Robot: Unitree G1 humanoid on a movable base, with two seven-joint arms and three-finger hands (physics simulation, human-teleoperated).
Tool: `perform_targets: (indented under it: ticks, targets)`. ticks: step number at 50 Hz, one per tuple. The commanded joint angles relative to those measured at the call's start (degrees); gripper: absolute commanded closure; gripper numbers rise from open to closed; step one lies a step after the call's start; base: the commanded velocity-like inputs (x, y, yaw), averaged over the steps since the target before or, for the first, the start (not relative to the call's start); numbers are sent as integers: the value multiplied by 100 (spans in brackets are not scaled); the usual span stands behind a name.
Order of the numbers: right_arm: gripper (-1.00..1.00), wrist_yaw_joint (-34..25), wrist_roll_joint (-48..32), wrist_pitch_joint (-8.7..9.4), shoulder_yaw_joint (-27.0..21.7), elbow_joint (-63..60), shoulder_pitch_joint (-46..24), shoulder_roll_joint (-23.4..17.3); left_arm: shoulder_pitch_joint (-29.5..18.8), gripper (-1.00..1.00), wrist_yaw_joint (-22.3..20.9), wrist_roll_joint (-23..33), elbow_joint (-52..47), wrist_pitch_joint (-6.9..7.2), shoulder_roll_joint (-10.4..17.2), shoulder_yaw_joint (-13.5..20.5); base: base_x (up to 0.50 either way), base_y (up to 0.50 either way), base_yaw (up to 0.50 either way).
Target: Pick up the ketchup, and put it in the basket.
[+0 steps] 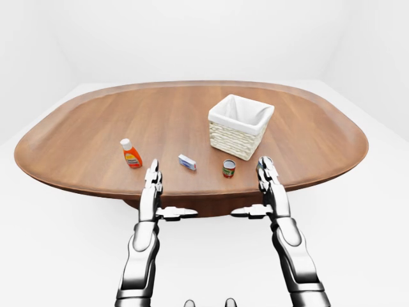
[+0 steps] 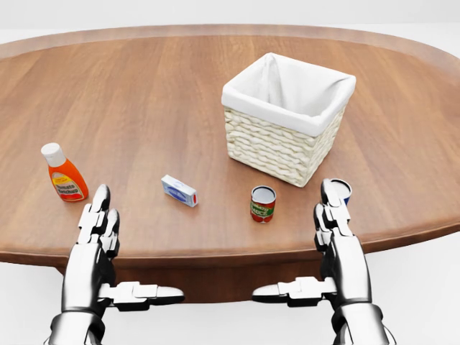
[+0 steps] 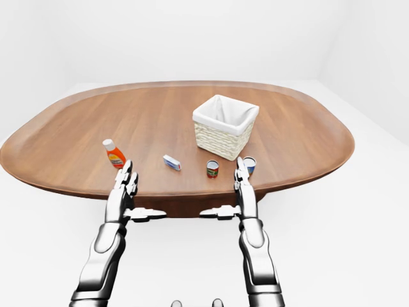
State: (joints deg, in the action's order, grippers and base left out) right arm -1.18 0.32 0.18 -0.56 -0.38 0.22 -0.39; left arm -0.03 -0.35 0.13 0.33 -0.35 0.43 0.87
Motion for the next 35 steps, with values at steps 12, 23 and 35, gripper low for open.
perform_targets:
  ticks: [12, 23, 35]
  targets:
    - [-100, -238, 9, 61, -62, -119, 47, -44, 39, -100, -44, 60, -25, -68, 57, 112, 0, 0, 0]
    - [-100, -242, -20, 86, -17, -200, 83, -28, 99, -100, -63, 57, -163, -42, 61, 120, 0, 0, 0]
    - [-100, -277, -53, 237, 79, -547, 143, -3, 262, -100, -141, 27, -644, 137, 62, 122, 0, 0, 0]
